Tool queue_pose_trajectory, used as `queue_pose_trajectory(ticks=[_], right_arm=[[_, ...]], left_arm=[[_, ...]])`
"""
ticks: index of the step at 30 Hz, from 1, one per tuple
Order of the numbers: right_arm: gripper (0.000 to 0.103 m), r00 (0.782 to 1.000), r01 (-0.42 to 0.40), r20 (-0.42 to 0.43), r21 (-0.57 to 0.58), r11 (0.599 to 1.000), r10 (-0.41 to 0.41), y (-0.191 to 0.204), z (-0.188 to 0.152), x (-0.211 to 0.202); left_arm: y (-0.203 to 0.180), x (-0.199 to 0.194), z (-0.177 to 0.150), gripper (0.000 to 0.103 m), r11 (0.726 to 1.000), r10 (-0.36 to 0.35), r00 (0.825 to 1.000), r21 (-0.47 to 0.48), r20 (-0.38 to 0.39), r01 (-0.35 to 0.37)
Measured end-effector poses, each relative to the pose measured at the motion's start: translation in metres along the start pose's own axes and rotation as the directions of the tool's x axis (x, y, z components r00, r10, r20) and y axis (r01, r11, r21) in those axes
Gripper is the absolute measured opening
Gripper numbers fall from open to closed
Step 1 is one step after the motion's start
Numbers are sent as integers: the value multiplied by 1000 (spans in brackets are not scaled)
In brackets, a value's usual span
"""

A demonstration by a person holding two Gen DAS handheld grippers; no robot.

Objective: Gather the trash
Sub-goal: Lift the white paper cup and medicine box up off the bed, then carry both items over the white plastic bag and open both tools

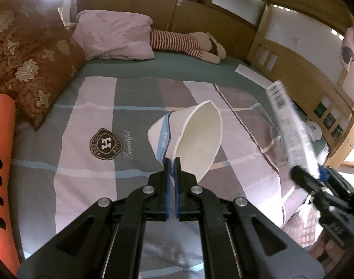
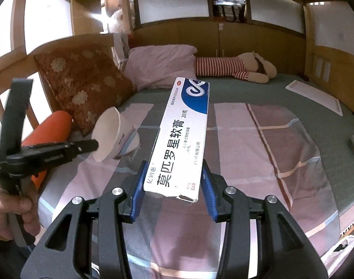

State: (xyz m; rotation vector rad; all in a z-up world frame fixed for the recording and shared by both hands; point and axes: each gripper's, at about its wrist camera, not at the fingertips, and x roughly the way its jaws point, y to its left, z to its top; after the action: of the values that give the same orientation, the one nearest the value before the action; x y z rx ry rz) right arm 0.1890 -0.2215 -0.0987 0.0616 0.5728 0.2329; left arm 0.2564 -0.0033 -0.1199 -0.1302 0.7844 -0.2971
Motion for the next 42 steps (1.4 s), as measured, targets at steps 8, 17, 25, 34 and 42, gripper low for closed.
queue_pose_trajectory(ticks=[8, 17, 25, 34, 42], right_arm=[[44, 984, 113, 134, 75, 991, -122, -57, -33, -147], [57, 913, 407, -68, 208, 890, -401, -163, -128, -245], [83, 819, 498, 17, 474, 726, -573, -218, -138, -311], [85, 796, 431, 190, 488, 759, -575, -204, -113, -345], [85, 876, 426, 8, 455, 782, -483, -213, -124, -287]], left_arm=[[-18, -1, -1, 4, 997, -57, 998, 45, 3, 57], [-121, -10, -14, 4, 943, -247, 967, 214, -57, 254], [-309, -36, -66, 4, 748, -493, 823, 346, -283, 567], [-387, -26, -100, 69, 641, -571, 719, 332, -396, 692], [-284, -29, -47, 94, 763, -536, 815, 288, -218, 579]])
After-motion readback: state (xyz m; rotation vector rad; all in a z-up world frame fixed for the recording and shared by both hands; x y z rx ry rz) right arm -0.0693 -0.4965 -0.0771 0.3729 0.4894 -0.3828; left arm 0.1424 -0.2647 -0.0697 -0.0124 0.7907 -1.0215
